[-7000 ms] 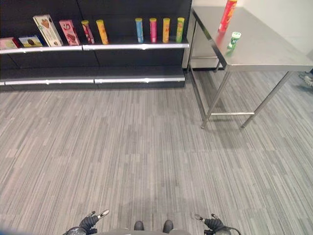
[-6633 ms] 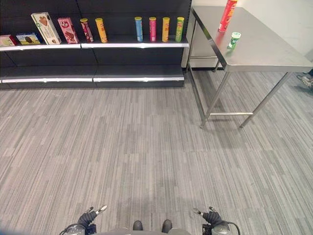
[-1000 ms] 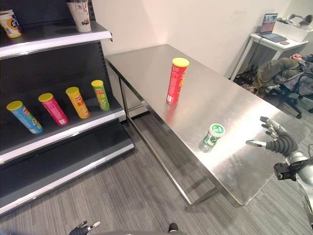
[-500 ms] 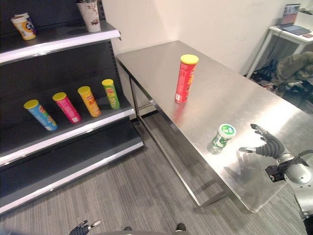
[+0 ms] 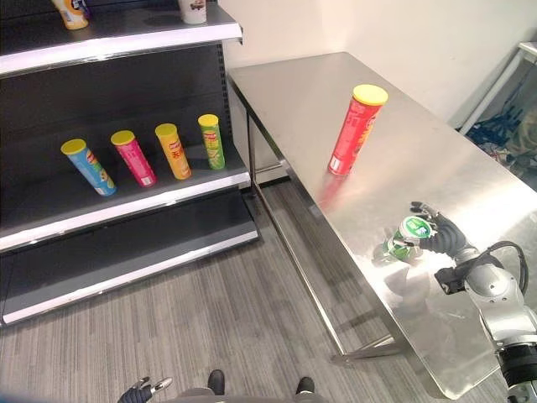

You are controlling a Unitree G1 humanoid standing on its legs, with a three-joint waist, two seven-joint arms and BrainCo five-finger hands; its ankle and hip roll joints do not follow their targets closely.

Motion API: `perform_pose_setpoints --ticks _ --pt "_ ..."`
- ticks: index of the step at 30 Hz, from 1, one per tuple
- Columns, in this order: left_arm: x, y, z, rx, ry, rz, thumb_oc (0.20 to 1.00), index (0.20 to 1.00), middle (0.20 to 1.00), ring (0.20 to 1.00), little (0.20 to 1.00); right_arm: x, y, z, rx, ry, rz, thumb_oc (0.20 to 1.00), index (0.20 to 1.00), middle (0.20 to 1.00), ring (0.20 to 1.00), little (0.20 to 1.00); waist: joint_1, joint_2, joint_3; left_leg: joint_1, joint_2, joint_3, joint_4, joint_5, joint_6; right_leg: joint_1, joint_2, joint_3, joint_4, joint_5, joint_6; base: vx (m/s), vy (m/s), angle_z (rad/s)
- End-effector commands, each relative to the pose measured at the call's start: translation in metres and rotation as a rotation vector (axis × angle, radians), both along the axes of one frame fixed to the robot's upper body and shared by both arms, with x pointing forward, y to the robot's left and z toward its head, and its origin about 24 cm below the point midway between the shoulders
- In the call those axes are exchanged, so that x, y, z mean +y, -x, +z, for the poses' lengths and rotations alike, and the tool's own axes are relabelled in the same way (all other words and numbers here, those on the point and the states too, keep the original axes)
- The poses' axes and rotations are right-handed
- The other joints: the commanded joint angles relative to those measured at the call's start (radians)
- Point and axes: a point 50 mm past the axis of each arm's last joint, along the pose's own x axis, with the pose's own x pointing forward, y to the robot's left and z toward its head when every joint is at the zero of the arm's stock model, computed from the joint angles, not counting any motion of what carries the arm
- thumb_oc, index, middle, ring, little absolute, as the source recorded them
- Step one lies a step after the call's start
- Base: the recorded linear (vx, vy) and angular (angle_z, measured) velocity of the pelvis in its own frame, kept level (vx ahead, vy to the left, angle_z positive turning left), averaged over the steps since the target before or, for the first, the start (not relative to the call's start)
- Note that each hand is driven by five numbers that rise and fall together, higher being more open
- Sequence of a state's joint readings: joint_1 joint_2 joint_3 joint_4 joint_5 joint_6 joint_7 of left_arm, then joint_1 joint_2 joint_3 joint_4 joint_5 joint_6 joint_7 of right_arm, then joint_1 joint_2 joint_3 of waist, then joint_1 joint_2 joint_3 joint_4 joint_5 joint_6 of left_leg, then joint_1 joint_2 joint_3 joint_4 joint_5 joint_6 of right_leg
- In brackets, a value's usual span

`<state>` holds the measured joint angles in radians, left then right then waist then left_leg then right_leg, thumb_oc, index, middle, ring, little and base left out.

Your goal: Put the goods on the table back onto the shelves and tidy them up.

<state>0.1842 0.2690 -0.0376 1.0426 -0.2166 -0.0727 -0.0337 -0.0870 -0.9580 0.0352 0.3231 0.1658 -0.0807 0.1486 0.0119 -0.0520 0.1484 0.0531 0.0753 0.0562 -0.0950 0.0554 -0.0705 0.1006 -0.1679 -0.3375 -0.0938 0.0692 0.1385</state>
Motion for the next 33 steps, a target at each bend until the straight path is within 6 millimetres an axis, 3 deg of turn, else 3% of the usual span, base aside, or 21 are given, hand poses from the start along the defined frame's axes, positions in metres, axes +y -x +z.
perform_pose_setpoints --ticks 1,6,7,10,11,14,16,22,24,27,30,33 --pt "0.008 -0.028 0.006 -0.066 -0.033 -0.02 1.0 1.0 1.0 1.0 1.0 0.007 -0.015 0.035 -0.113 0.079 0.066 0.2 0.2 0.2 0.2 0.2 0.036 -0.003 -0.017 0.03 0.049 0.025 0.008 -0.078 -0.072 -0.001 -0.067 0.006 0.027 -0.035 0.068 0.0 -0.013 0.04" --pt "0.011 -0.031 0.008 -0.086 -0.047 -0.002 1.0 1.0 1.0 1.0 1.0 0.02 -0.008 0.077 -0.269 0.15 0.15 0.2 0.2 0.2 0.2 0.2 0.029 -0.001 -0.018 0.029 0.055 0.026 0.008 -0.077 -0.082 0.005 -0.063 -0.005 0.027 -0.044 0.066 0.0 -0.026 0.01" --pt "0.011 -0.031 0.008 -0.086 -0.047 -0.003 1.0 1.0 1.0 1.0 1.0 0.02 -0.007 0.077 -0.269 0.151 0.149 0.2 0.2 0.2 0.2 0.2 0.03 0.0 -0.018 0.029 0.055 0.025 0.008 -0.077 -0.082 0.005 -0.063 -0.005 0.027 -0.044 0.066 0.0 -0.052 0.04" --pt "0.014 -0.028 0.009 -0.083 -0.056 0.009 1.0 1.0 1.0 1.0 1.0 0.022 -0.001 0.108 -0.402 0.162 0.163 0.2 0.2 0.2 0.2 0.2 0.026 0.003 -0.024 0.027 0.066 0.022 0.008 -0.072 -0.092 0.009 -0.052 -0.007 0.024 -0.053 0.061 0.0 -0.06 0.05" --pt "0.014 -0.028 0.009 -0.083 -0.056 0.008 1.0 1.0 1.0 1.0 1.0 0.021 0.0 0.108 -0.402 0.162 0.162 0.2 0.2 0.2 0.2 0.2 0.027 0.004 -0.024 0.027 0.066 0.021 0.008 -0.072 -0.092 0.009 -0.051 -0.008 0.024 -0.053 0.06 0.0 -0.076 0.06" --pt "0.014 -0.025 0.009 -0.083 -0.055 0.015 1.0 1.0 1.0 1.0 1.0 0.028 0.004 0.142 -0.526 0.229 0.194 0.2 0.2 0.2 0.2 0.2 0.027 0.007 -0.031 0.025 0.082 0.018 0.008 -0.062 -0.106 0.015 -0.031 -0.009 0.013 -0.066 0.049 0.0 -0.077 0.03" --pt "0.013 -0.025 0.009 -0.086 -0.052 0.014 1.0 1.0 1.0 1.0 1.0 0.03 0.005 0.151 -0.561 0.239 0.202 0.2 0.2 0.2 0.2 0.2 0.028 0.009 -0.032 0.024 0.087 0.016 0.008 -0.058 -0.11 0.017 -0.023 -0.009 0.01 -0.07 0.047 0.01 -0.086 0.03" --pt "0.01 -0.028 0.009 -0.106 -0.038 0.014 1.0 1.0 1.0 1.0 1.0 0.057 0.007 0.192 -0.737 0.284 0.311 0.2 0.2 0.2 0.2 0.2 0.046 0.015 -0.025 0.008 0.127 -0.014 0.009 -0.018 -0.138 0.026 0.024 -0.018 0.007 -0.112 0.02 0.0 -0.122 0.07" --pt "0.01 -0.034 0.012 -0.131 -0.036 0.02 1.0 1.0 1.0 1.0 1.0 0.065 0.008 0.202 -0.782 0.294 0.342 0.2 0.2 0.2 0.2 0.2 0.05 0.01 -0.01 -0.03 0.134 -0.023 0.066 -0.02 -0.142 0.031 0.03 -0.033 0.007 -0.123 0.008 -0.05 -0.094 0.25" --pt "0.007 -0.039 0.013 -0.147 -0.025 0.008 1.0 1.0 1.0 1.0 1.0 0.07 0.014 0.213 -0.831 0.313 0.357 0.2 0.2 0.2 0.2 0.2 0.046 -0.003 0.013 -0.092 0.141 0.034 0.152 -0.015 -0.131 0.052 0.024 -0.083 0.007 -0.135 -0.001 -0.03 -0.017 0.56" --pt "0.007 -0.035 0.011 -0.127 -0.024 -0.008 1.0 1.0 1.0 1.0 1.0 0.074 0.018 0.218 -0.866 0.327 0.362 0.2 0.2 0.2 0.2 0.2 0.054 -0.01 0.008 -0.131 0.162 0.133 0.112 0.04 -0.116 0.067 0.016 -0.124 0.007 -0.136 0.012 0.04 0.085 0.78" --pt "0.01 -0.032 0.011 -0.114 -0.037 -0.006 1.0 1.0 1.0 1.0 1.0 0.079 0.016 0.22 -0.889 0.354 0.36 0.2 0.2 0.2 0.2 0.2 0.072 -0.011 -0.007 -0.152 0.162 0.154 0.066 0.055 -0.112 0.073 0.01 -0.137 0.007 -0.138 0.021 0.06 0.097 0.58"
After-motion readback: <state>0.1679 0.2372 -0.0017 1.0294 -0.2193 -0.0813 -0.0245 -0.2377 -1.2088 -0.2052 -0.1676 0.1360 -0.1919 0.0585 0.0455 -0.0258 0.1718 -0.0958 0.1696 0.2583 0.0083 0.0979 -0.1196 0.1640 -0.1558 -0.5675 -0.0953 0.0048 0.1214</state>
